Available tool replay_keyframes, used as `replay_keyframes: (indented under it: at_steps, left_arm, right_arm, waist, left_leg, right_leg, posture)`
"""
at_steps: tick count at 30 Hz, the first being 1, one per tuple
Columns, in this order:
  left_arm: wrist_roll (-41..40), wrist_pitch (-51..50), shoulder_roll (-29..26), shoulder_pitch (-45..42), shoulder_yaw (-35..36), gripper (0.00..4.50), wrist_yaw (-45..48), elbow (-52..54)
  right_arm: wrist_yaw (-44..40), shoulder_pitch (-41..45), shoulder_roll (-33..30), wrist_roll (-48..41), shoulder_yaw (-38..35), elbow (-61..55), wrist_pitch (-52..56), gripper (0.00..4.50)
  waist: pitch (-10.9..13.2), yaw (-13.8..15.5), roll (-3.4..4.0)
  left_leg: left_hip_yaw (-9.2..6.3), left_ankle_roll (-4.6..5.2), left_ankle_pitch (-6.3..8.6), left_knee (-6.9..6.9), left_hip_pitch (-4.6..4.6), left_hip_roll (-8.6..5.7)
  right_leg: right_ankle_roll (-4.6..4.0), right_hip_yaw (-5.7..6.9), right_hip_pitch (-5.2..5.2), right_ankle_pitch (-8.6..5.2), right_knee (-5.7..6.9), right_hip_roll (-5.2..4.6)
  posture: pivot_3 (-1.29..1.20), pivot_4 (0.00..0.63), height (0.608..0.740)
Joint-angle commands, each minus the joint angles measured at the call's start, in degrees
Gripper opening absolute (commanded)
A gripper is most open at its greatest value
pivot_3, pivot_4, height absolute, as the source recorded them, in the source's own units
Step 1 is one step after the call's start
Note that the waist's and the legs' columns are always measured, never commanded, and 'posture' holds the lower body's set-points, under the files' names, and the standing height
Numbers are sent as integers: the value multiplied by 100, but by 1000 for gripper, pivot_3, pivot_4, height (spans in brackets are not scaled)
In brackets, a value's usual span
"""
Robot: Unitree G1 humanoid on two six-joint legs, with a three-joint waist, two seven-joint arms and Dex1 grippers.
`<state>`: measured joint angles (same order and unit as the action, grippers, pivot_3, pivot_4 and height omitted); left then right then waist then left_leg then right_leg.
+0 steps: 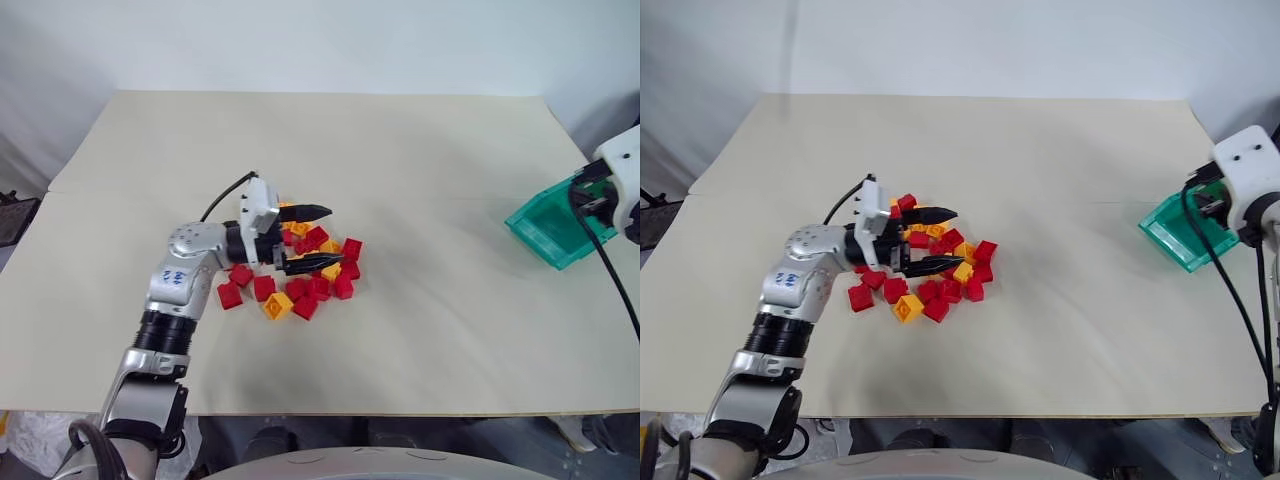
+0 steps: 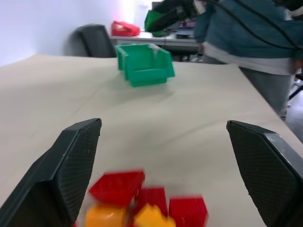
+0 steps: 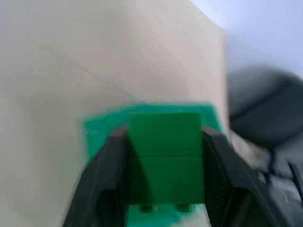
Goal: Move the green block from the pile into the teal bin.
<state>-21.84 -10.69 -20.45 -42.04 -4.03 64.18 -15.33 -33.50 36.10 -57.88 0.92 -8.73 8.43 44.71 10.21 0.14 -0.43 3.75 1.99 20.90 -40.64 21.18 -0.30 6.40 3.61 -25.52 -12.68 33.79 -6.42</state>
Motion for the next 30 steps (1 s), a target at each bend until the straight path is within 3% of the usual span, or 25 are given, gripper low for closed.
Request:
replay_keyframes:
  at_steps: [1,5,10,15,19,24,27,30]
  left_arm:
    - [110,305,59,-241,-24,4500,111,-257]
    - [221,464,21,-366,9,4500,104,-505]
    - [221,461,-112,-231,108,4500,53,-430]
    - [119,226,-335,61,309,4500,-106,-122]
    - [-82,-363,-756,524,729,4500,-442,393]
    - [-443,-711,-1530,1488,1335,4500,-202,1059]
    - [-750,-1147,-2051,2080,1623,4500,49,1380]
    - [-790,-1167,-2478,2642,1974,4500,190,1427]
  right_arm:
    - [211,494,118,187,185,786,-664,1523]
    - [482,1269,361,479,568,2351,-1566,2774]
    - [365,1532,410,461,649,2563,-1693,4426]
    - [60,1389,377,337,658,2020,-1648,4471]
    - [-1204,368,416,-670,406,34,-1592,4471]
    - [-2232,-769,451,-1639,251,-1312,-1702,4471]
    - [-2567,-1227,732,-2300,-87,-1612,-1876,4471]
    - [-2868,-1486,930,-2225,-135,-1313,-2939,4471]
  waist:
    - [0,-51,5]
    - [2,-90,10]
    - [4,-42,14]
    - [4,-29,15]
    - [4,-32,16]
    - [5,-31,16]
    - [6,-32,14]
    - [6,-22,15]
  left_leg:
    - [0,2,-2,1,-1,0]
    - [-2,6,-5,2,-3,0]
    - [-6,7,-4,5,7,0]
    - [-7,8,-3,5,9,-3]
    - [-16,5,-2,11,10,5]
    - [-14,2,0,10,3,3]
    - [-17,-1,2,11,3,7]
    - [-18,3,2,10,-1,1]
  right_leg:
    - [1,-2,-1,0,0,0]
    - [8,-9,-2,4,1,0]
    - [9,-8,-7,5,-9,-6]
    - [14,-8,-6,8,-15,-10]
    - [14,-4,-8,8,-17,-3]
    - [14,-6,-4,8,-13,-5]
    - [14,-5,-4,8,-17,-4]
    - [15,-6,-1,9,-15,-15]
  posture:
    - [0,150,740]
    - [0,150,740]
    - [0,150,740]
    - [0,150,740]
    - [0,150,740]
    - [0,150,740]
    - [0,150,740]
    - [0,150,740]
